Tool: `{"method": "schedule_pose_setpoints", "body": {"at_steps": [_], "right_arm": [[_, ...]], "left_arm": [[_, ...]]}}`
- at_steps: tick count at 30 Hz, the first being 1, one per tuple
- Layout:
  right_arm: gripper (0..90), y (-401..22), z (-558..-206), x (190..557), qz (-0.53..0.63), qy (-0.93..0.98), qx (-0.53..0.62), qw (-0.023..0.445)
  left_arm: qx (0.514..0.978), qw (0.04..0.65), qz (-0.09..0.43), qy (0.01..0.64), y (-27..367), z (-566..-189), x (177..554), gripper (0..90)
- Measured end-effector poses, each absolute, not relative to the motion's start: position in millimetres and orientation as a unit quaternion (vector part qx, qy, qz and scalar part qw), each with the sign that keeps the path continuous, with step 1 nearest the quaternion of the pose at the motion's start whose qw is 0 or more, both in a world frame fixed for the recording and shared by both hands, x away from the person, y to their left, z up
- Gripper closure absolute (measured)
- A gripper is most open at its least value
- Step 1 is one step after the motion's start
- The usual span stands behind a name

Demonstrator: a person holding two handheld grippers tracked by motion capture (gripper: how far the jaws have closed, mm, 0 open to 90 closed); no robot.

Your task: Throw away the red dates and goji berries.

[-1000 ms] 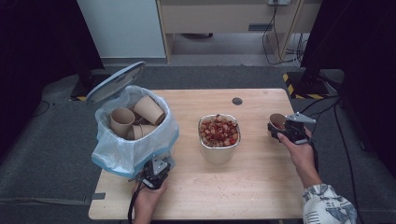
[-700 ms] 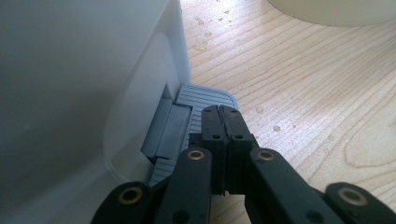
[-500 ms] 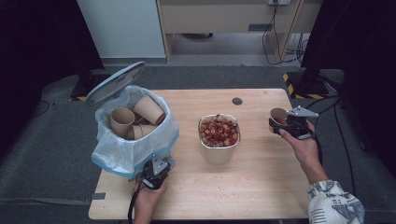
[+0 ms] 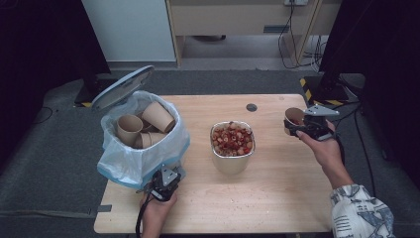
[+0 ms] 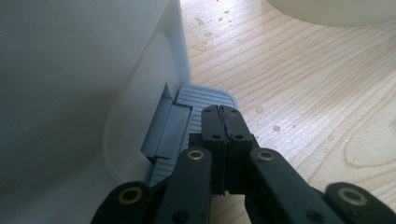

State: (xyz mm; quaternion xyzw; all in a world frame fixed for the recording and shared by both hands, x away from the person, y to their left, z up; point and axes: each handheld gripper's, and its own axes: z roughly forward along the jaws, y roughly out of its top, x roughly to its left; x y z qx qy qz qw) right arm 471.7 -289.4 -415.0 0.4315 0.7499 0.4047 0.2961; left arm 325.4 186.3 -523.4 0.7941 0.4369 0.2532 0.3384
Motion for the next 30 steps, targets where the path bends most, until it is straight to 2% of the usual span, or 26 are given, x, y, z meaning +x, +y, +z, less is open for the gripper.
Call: {"method": "schedule_pose_setpoints", "body": {"at_steps": [30], "right_arm": [[35.2, -267, -360, 501, 0.417, 0.774, 0.369, 0.303]], "left_arm": [[0.794, 0.338, 0.254, 0.436, 186, -523, 325, 88.4]]}}
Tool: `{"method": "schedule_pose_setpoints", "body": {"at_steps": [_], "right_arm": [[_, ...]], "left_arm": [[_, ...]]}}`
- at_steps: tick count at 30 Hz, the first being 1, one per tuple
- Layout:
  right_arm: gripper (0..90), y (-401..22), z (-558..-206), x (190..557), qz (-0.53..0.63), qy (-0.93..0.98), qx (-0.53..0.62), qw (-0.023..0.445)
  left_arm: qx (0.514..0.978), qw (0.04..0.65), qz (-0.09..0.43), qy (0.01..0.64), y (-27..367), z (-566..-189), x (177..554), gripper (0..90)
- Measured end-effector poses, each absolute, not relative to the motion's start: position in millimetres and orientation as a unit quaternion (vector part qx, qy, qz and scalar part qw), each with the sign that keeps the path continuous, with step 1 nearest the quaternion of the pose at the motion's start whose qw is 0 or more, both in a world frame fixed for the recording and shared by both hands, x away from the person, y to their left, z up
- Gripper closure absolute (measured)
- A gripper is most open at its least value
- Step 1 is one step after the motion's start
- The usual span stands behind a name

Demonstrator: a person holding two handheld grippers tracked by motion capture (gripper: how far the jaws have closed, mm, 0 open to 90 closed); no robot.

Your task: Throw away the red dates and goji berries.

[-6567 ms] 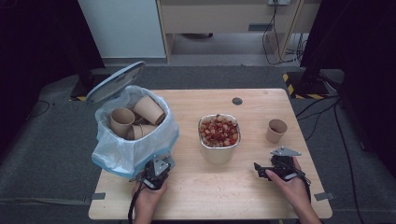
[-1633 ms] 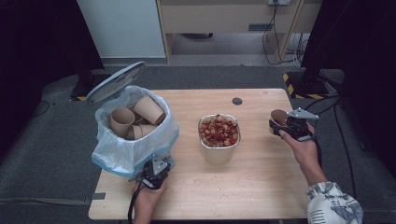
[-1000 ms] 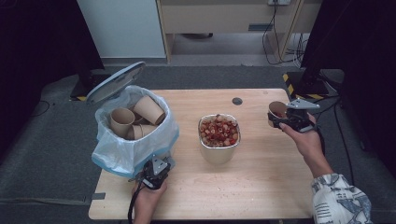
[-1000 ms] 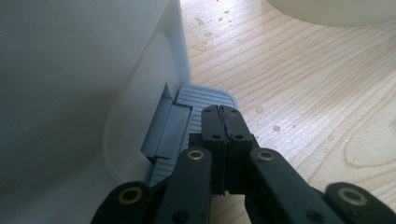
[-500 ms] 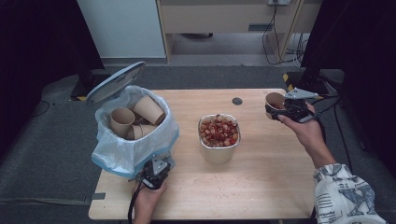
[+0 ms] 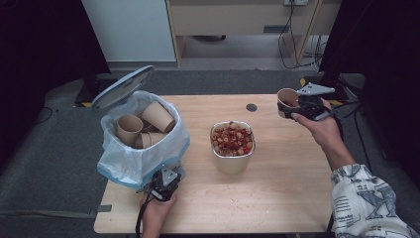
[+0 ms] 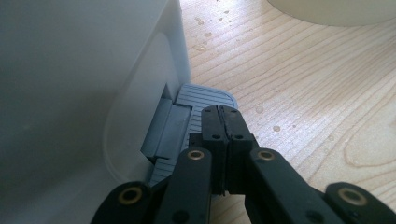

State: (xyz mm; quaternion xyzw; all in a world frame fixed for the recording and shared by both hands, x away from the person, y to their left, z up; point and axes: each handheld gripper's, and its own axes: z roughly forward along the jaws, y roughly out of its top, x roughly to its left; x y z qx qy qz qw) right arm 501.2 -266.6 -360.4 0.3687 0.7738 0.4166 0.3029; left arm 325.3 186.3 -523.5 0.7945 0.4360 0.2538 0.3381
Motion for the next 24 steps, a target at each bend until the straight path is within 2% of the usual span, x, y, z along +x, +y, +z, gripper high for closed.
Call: {"method": "schedule_pose_setpoints", "body": {"at_steps": [24], "right_arm": [[35.3, -232, -329, 501, 0.424, 0.796, 0.299, 0.314]], "left_arm": [[0.795, 0.337, 0.254, 0.436, 186, -523, 325, 88.4]]}}
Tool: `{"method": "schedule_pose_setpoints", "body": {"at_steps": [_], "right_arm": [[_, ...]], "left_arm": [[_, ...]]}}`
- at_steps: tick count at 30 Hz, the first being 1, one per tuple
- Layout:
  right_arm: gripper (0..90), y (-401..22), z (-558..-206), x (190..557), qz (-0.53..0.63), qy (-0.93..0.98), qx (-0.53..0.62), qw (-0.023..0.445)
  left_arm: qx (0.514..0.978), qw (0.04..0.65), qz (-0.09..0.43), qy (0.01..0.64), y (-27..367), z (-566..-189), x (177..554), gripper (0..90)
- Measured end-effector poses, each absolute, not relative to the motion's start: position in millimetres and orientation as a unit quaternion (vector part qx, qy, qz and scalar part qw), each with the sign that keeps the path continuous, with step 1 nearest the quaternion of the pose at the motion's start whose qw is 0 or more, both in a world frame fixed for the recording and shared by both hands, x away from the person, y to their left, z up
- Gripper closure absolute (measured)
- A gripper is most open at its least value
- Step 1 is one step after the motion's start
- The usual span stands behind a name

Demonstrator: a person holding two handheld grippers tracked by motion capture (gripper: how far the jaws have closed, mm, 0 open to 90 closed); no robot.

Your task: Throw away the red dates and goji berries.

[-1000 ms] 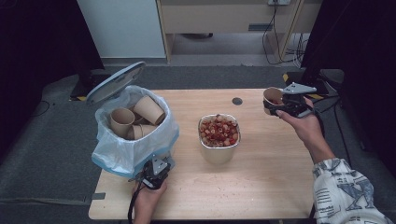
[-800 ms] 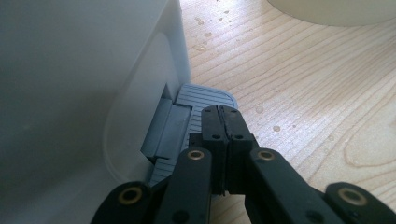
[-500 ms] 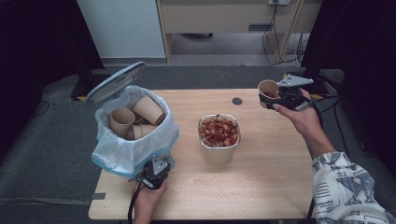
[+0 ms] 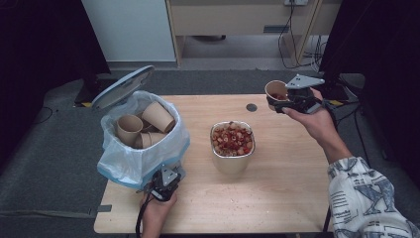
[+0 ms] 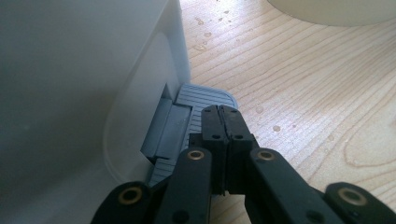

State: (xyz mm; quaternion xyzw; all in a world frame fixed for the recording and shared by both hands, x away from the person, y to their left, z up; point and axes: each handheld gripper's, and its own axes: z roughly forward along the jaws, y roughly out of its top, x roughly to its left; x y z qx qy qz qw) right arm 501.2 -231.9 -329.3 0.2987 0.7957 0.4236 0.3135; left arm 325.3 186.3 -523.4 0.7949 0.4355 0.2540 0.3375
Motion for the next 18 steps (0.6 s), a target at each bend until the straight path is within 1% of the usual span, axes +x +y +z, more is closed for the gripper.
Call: {"method": "schedule_pose_setpoints", "body": {"at_steps": [18], "right_arm": [[35.2, -199, -324, 498, 0.418, 0.810, 0.249, 0.328]], "left_arm": [[0.795, 0.338, 0.254, 0.436, 186, -523, 325, 88.4]]}}
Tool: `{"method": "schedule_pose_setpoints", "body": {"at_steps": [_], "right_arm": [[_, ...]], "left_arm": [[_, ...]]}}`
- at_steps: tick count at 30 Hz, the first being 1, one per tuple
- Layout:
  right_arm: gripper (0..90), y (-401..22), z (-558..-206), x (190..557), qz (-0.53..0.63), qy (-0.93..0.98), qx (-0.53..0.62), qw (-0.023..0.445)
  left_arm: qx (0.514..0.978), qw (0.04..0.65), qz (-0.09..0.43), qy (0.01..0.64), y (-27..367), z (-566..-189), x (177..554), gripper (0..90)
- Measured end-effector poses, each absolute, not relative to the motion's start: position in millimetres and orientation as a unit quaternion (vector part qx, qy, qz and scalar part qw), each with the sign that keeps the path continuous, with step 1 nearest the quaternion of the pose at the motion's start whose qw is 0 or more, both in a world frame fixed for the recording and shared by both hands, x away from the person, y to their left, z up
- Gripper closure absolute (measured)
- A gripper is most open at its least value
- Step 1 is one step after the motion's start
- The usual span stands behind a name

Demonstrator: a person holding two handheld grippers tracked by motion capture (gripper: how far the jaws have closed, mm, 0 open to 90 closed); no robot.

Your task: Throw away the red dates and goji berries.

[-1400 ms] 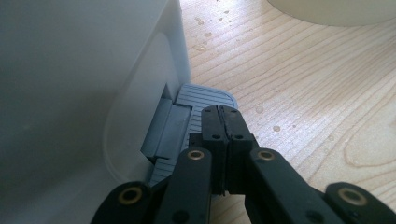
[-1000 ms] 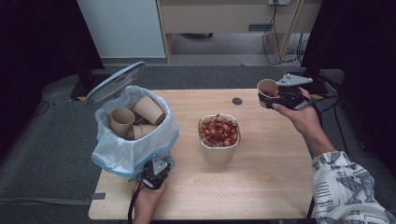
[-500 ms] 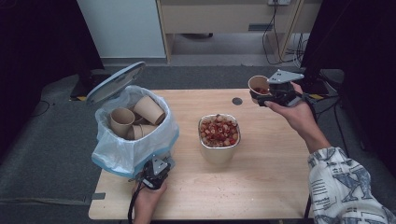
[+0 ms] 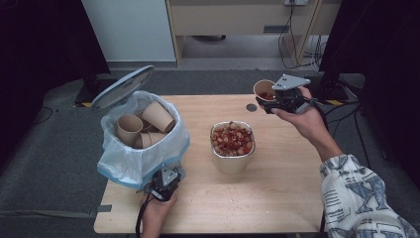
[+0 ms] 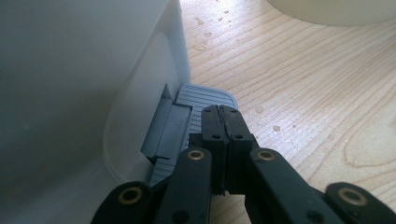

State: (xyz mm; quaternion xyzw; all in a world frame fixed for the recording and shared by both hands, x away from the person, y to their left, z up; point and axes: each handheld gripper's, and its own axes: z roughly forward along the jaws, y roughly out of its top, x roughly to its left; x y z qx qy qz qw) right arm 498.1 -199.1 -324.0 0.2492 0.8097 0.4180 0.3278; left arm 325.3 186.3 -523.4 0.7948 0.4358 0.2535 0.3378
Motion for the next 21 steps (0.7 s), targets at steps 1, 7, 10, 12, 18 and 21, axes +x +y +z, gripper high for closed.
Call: {"method": "schedule_pose_setpoints", "body": {"at_steps": [1, 7, 10, 12, 18, 21], "right_arm": [[35.2, -197, -324, 498, 0.418, 0.810, 0.246, 0.330], [35.1, -185, -324, 494, 0.414, 0.813, 0.226, 0.341], [35.1, -180, -323, 492, 0.412, 0.815, 0.217, 0.346], [35.0, -177, -323, 491, 0.408, 0.817, 0.208, 0.350], [34.9, -167, -325, 486, 0.401, 0.823, 0.188, 0.356], [34.8, -161, -326, 484, 0.395, 0.826, 0.174, 0.363]], "left_arm": [[0.795, 0.338, 0.254, 0.436, 186, -523, 325, 88.4], [0.794, 0.340, 0.253, 0.437, 186, -524, 325, 88.4], [0.794, 0.340, 0.253, 0.437, 186, -524, 325, 88.4], [0.794, 0.340, 0.253, 0.436, 186, -524, 325, 88.4], [0.794, 0.340, 0.253, 0.436, 186, -524, 325, 88.4], [0.794, 0.340, 0.253, 0.436, 186, -523, 325, 88.4]]}}
